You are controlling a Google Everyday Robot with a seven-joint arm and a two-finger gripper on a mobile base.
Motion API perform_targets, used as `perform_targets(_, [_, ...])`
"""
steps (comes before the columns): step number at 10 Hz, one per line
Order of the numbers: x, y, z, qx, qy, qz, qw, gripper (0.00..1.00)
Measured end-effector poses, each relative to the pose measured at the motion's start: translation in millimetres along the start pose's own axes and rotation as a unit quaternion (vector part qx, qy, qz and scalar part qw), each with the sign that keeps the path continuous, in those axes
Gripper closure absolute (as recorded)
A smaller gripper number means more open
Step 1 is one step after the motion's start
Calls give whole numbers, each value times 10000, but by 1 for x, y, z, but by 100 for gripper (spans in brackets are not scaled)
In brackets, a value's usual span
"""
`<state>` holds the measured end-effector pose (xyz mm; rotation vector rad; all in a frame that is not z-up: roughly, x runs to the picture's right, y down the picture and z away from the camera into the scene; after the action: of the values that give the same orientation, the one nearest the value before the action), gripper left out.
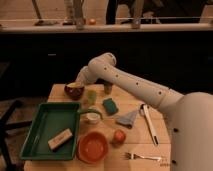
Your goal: Place banana in purple bowl
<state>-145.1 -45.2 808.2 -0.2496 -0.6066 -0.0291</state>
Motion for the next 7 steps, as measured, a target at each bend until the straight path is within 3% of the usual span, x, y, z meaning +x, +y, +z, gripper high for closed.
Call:
perform_targets(2, [7, -9, 7, -42, 63, 33, 10000, 100])
perform_targets(7, [13, -17, 38, -353, 151, 41, 9993, 100])
